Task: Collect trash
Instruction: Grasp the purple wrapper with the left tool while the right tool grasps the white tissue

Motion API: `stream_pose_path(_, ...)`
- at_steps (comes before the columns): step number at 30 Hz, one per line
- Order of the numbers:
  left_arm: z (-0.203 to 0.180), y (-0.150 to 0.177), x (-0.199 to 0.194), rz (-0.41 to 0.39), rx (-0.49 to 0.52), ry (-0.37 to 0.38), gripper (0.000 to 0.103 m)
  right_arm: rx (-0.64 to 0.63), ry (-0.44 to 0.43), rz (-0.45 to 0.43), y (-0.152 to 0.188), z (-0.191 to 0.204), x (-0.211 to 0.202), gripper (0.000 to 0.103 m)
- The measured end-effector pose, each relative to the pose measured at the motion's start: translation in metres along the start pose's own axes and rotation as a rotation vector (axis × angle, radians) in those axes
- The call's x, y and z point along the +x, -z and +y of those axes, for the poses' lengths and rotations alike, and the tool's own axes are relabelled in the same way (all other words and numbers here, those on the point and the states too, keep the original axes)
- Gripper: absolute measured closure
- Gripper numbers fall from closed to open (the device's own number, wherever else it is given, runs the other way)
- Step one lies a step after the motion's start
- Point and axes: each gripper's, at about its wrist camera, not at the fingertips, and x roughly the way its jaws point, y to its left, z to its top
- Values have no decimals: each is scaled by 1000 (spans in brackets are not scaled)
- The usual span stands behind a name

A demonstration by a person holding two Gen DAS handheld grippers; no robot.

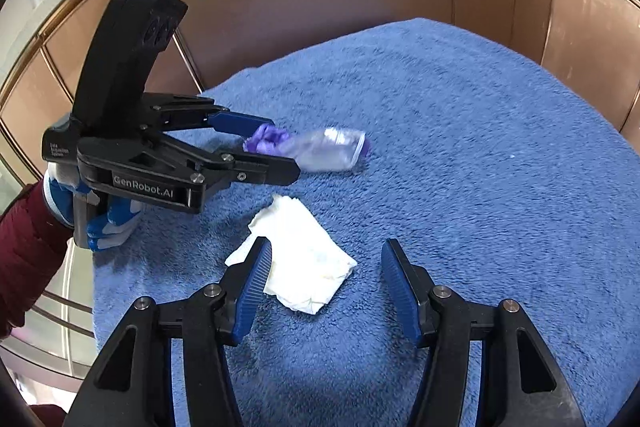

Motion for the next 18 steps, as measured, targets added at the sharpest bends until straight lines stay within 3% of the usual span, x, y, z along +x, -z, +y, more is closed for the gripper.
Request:
stream_pose_path(4,0,5,-4,-8,-1,-9,52,-25,-7,18,2,3,7,60)
stream_pose_path(8,-1,10,-6,-9,-1,-21,65,-42,-4,24,4,5,9,70)
stream_pose_path(10,-1,10,-7,-11,-9,-19,72,-47,0,25,4,7,10,82)
stream_pose_path(13,-1,13,-10,-11,-27,-12,75,-45,-6,21,5,8,7,90)
stream_pose_path(18,-9,16,-19,-25,-42,-36,77,-50,-17,1,9,11,-8,94)
